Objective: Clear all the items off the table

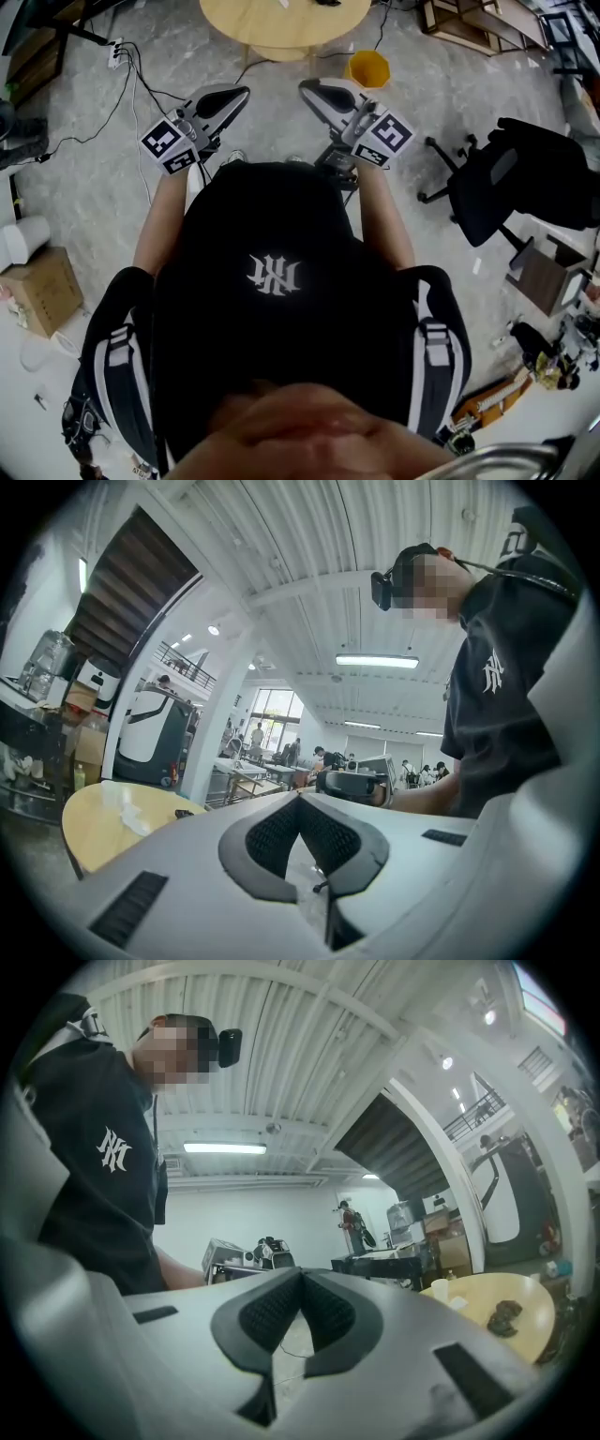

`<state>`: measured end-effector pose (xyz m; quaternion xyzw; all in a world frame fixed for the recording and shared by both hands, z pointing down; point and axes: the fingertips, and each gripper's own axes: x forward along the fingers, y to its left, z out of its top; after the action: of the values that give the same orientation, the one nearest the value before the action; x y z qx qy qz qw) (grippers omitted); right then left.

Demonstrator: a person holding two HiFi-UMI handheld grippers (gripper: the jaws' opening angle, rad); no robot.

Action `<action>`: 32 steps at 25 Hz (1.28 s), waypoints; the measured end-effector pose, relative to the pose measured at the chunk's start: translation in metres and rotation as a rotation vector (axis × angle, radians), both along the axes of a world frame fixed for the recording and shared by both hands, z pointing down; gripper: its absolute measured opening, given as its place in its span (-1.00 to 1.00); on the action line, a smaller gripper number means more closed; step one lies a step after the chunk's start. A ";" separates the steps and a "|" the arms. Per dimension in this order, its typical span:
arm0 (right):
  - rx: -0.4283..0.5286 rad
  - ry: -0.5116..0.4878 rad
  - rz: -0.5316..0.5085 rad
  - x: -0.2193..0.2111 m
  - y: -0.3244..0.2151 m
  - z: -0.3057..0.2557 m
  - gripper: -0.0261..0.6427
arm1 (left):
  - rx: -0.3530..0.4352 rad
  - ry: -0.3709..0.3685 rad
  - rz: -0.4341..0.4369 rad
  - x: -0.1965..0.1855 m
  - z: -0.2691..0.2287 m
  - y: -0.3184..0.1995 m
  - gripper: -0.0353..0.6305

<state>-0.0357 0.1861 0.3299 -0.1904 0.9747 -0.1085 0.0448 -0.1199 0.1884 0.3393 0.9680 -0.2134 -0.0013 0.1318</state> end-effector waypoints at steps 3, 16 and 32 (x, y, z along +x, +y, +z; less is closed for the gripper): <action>0.006 0.005 -0.006 0.005 -0.003 0.001 -0.91 | -0.012 -0.008 -0.002 0.005 0.003 0.000 -0.86; -0.011 0.027 -0.032 0.023 -0.018 0.006 -0.91 | -0.035 -0.019 -0.072 0.004 0.000 -0.013 -0.86; -0.015 0.120 0.015 -0.037 -0.121 -0.001 -0.91 | -0.019 0.050 -0.104 -0.076 0.004 -0.129 -0.86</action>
<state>-0.0722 0.0655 0.3292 -0.2043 0.9733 -0.1038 -0.0144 -0.1963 0.0598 0.3430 0.9540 -0.2601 -0.0305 0.1459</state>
